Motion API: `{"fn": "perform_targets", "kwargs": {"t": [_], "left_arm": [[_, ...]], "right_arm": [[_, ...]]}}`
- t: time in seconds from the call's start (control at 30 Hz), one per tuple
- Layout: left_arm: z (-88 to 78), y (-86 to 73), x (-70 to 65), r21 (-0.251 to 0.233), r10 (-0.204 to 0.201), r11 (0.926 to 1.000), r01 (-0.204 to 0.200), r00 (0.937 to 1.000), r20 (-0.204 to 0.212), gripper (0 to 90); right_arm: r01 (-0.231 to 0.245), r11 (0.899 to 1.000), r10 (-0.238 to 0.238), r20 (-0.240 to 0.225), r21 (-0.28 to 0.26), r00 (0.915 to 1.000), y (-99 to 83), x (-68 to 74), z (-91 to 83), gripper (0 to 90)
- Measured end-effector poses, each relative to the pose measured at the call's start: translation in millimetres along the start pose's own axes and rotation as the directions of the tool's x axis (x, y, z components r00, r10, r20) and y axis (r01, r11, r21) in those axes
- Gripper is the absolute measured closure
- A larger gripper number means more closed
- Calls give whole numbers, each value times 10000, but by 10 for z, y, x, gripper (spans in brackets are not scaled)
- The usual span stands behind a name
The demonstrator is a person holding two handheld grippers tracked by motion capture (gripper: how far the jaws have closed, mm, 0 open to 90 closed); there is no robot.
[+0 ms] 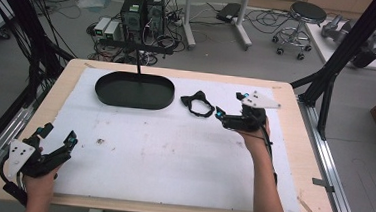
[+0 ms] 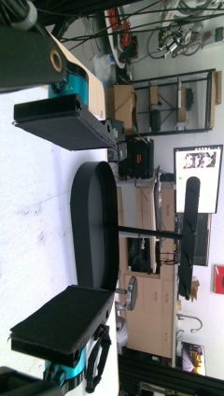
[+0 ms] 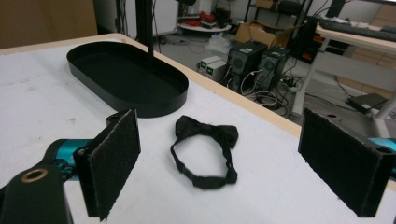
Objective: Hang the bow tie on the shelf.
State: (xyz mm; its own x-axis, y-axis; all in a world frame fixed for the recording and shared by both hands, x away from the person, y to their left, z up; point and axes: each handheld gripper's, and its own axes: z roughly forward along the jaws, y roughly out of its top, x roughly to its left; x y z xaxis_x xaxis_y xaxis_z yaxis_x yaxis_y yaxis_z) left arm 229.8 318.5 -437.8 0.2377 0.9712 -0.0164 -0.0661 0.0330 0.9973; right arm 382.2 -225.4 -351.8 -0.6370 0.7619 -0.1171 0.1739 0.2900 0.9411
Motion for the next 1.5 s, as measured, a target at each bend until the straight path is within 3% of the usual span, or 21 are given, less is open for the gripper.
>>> {"fn": "perform_targets", "kwargs": {"t": [0.07,0.1,0.23,0.3,0.33,0.43,0.47,0.5,0.6,0.63,0.73,0.77,0.87,0.9,0.97,1.0,1.03,1.1,1.27,1.33,1.5], "left_arm": [[3,-3,1,15,-7,10000,7,10000,9,226],[9,-12,3,58,-40,10000,40,10000,25,227],[14,-26,8,89,-114,9999,114,9999,62,227],[19,-36,3,117,-178,9998,176,9997,157,227],[22,-40,-1,125,-188,9997,185,9997,179,227],[37,-51,-9,143,-277,9995,273,9992,293,227],[42,-54,-12,132,-302,9995,298,9991,314,227],[45,-57,-14,142,-326,9994,322,9989,336,227],[49,-62,-18,142,-387,9992,382,9985,380,227],[48,-62,-19,144,-409,9991,403,9984,399,227],[51,-63,-21,170,-430,9990,423,9981,438,227],[51,-64,-23,183,-459,9988,452,9980,444,227],[55,-69,-23,193,-513,9985,504,9975,487,227],[58,-73,-23,192,-526,9985,517,9973,503,227],[62,-82,-22,241,-542,9983,530,9971,534,227],[63,-85,-22,253,-571,9981,558,9970,527,227],[64,-91,-23,271,-604,9979,590,9967,542,227],[67,-100,-25,285,-641,9976,625,9963,566,227],[78,-115,-27,358,-641,9974,620,9961,608,227],[77,-118,-26,384,-642,9973,620,9961,605,227],[70,-124,-17,402,-703,9969,680,9959,575,227]], "right_arm": [[5,9998,-4,-22,195,10000,24,-5,80,120],[3,9983,1,-70,582,10000,49,-27,247,120],[-238,9924,245,-44,1211,9997,43,-97,562,120],[-184,9901,200,-107,1388,9997,54,-105,693,126],[-3,9930,13,-84,1181,10000,47,-102,739,154],[-209,9903,230,-141,1372,9996,12,-121,843,152],[-133,9841,168,-183,1773,9997,-2,-130,911,150],[392,9763,-361,-183,2128,9992,-6,-129,1032,150],[325,9811,-303,-145,1909,9994,-9,-131,1112,151],[160,9774,-146,-82,2106,9999,-11,-150,1167,150],[495,9638,-484,-105,2620,9988,-21,-175,1329,151],[363,9621,-327,-175,2704,9993,-23,-199,1414,151],[344,9539,-321,-124,2981,9994,-43,-224,1481,151],[77,9471,-66,-47,3208,10000,-88,-261,1525,151],[-134,9432,167,-72,3319,9998,-121,-280,1539,150],[-115,9338,213,-233,3575,9995,-185,-302,1572,150],[-115,9338,213,-233,3575,9995,-185,-302,1572,150],[149,9248,-27,-327,3802,9995,-243,-299,1616,150],[218,9240,-129,-259,3819,9996,-281,-279,1665,168],[282,9163,-242,-150,3995,9996,-324,-287,1696,237],[292,9099,-411,199,4138,9990,-361,-308,1719,363]]}}
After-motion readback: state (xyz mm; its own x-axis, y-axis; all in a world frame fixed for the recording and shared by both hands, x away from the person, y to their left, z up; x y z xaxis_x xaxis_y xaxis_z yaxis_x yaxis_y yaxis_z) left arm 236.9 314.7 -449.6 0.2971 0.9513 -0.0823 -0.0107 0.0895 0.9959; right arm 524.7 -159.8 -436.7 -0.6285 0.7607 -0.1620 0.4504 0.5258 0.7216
